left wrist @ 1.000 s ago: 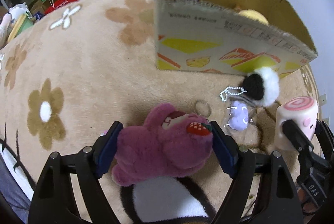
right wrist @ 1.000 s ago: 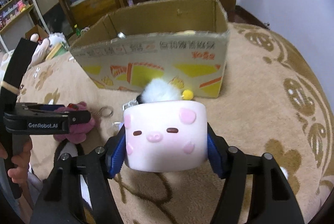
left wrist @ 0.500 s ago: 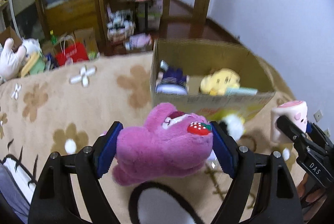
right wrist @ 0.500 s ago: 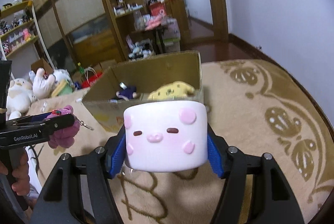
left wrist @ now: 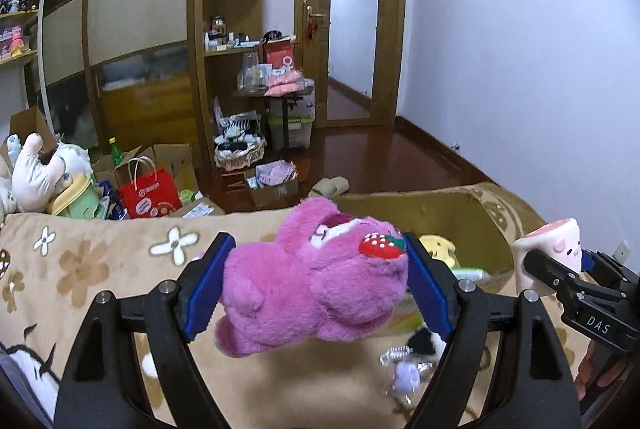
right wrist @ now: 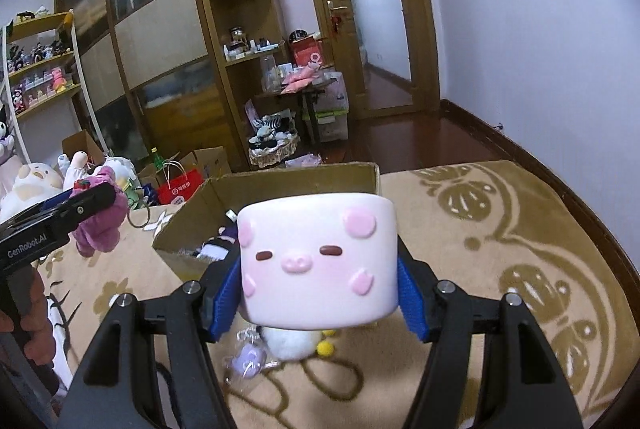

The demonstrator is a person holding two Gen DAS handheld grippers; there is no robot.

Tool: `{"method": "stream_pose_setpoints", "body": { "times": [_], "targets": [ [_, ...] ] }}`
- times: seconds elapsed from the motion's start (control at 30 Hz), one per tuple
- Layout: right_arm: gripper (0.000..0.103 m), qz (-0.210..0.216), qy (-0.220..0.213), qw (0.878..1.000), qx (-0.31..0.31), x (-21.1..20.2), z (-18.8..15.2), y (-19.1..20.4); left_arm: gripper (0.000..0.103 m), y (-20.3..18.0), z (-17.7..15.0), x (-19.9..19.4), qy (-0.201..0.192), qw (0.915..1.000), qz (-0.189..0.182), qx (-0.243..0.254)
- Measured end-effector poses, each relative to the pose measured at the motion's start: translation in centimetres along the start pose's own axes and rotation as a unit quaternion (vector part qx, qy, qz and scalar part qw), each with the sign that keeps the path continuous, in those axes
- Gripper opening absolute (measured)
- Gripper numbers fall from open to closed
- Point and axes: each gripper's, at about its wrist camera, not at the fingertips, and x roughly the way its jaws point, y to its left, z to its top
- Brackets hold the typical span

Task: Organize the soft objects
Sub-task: 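Carry both plushes into the cardboard box and open both tools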

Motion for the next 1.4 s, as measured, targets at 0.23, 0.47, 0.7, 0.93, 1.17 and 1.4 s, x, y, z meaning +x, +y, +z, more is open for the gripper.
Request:
{"method": "stream_pose_setpoints", "body": {
  "times": [0.23, 0.47, 0.7, 0.93, 1.17, 1.4],
  "targets": [
    [0.07, 0.004, -0.005, 1.0, -0.008, 1.7, 1.6, 0.2, 0.082, 0.0, 1.2, 3.2, 0.007, 1.0, -0.003, 0.0],
    [0.071, 0.021, -0.003, 0.999, -0.029, 4.5, 3.2, 0.0, 0.082, -0.6, 2.1, 5.6, 0.003, 0.9997, -0.015, 0.018],
    [0.073, 0.038, 0.005, 0.999, -0.008, 7.2, 3.2, -0.6, 0.082, -2.7, 1.0, 7.3, -0.001, 0.9975, -0.029, 0.065],
    [0.073, 0.044, 0.025, 0.999, -0.014, 9.2, 2.6, -0.9, 0.083, -3.6, -0.1, 9.3, 0.028, 0.9951, -0.063, 0.071],
    [0.074, 0.048, 0.046, 0.998, 0.002, 10.1, 1.9, -1.8, 0.087, -4.4, -0.8, 10.0, 0.043, 0.9934, -0.066, 0.083],
    [0.088, 0.051, 0.051, 0.997, -0.001, 9.6, 1.8, -1.5, 0.098, -5.0, -1.1, 9.1, 0.027, 0.9928, -0.057, 0.102]
  ]
}}
